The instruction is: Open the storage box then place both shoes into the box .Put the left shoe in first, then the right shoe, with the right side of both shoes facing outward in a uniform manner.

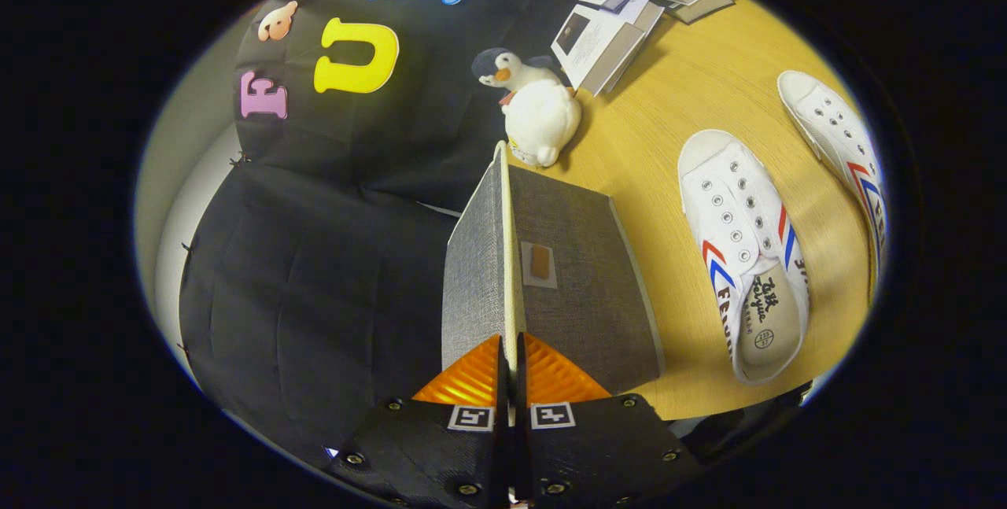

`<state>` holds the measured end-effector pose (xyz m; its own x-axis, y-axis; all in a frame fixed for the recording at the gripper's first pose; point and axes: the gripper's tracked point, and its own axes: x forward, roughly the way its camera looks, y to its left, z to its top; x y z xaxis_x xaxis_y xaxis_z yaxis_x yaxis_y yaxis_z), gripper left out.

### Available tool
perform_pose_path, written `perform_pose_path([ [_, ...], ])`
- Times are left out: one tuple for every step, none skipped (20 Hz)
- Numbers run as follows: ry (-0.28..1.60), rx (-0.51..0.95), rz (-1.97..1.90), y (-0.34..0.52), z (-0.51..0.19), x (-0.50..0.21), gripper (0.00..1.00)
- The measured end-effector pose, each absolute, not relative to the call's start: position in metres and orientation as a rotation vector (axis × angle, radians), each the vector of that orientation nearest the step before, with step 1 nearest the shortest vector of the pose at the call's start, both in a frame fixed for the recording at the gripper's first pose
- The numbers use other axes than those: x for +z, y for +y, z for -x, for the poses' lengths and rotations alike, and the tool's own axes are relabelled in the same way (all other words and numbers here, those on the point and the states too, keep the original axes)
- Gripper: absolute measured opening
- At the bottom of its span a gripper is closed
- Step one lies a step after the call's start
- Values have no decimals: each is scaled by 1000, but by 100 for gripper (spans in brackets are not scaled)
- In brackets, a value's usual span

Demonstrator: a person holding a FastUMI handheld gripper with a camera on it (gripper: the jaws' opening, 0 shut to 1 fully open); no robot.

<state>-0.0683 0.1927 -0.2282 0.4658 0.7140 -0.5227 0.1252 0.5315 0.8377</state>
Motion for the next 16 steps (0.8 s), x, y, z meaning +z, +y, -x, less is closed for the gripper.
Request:
perform_pose_path([
  [1046, 462, -980, 196, 69, -221, 3],
  [1039, 473, -983, 199, 68, -213, 3],
  [1028, 484, -973, 200, 68, -206, 3],
  [1017, 498, -959, 201, 67, -198, 3],
  [1005, 512, -947, 205, 67, -190, 3],
  [994, 527, -939, 207, 66, -182, 3],
  [985, 541, -934, 212, 66, -173, 3],
  [975, 555, -930, 216, 65, -164, 3],
  [966, 567, -927, 221, 64, -157, 3],
  [958, 581, -921, 226, 63, -149, 3],
  [949, 593, -915, 231, 61, -142, 3],
  [944, 606, -909, 237, 60, -134, 3],
  [940, 620, -903, 245, 62, -129, 3],
  [937, 635, -897, 251, 62, -123, 3],
  [932, 647, -894, 257, 61, -117, 3],
  [926, 659, -891, 264, 60, -112, 3],
])
